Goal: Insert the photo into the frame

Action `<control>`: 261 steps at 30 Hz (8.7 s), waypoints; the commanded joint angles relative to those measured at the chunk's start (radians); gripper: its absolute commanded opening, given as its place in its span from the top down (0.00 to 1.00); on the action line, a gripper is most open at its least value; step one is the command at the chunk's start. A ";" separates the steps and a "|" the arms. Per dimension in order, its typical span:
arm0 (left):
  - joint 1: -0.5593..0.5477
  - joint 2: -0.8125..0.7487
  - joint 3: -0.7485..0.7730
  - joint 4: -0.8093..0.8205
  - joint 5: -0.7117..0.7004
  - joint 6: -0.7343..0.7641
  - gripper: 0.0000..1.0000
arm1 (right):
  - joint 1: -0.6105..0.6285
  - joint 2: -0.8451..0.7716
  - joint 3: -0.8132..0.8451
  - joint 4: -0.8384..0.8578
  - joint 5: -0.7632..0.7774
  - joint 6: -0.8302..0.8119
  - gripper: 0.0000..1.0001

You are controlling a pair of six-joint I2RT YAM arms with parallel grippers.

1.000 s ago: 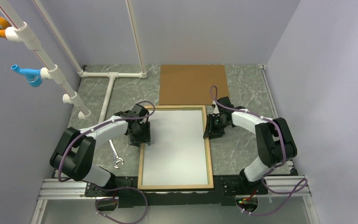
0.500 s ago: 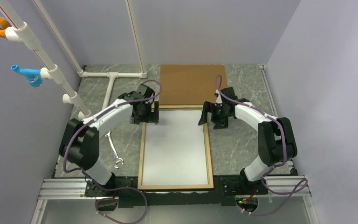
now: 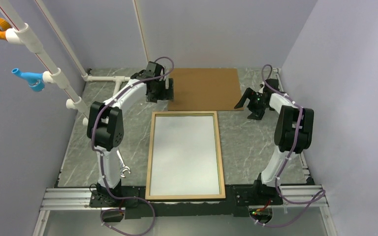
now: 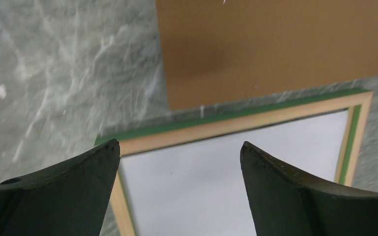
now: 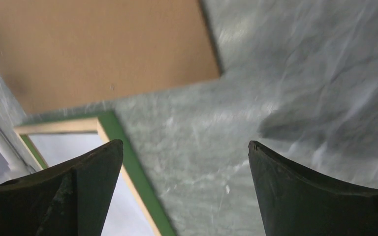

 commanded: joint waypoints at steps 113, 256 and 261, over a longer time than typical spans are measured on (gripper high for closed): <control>-0.210 -0.714 -0.945 0.303 0.285 -0.516 0.19 | 0.311 0.400 0.714 -0.121 -0.052 -0.063 0.00; -0.101 -0.138 -0.467 0.250 0.350 -0.258 0.17 | 0.117 -0.314 -0.185 0.122 -0.721 0.161 0.22; -0.102 -0.150 -0.470 0.251 0.345 -0.258 0.18 | 0.202 -0.331 -0.084 -0.086 -0.626 0.044 0.24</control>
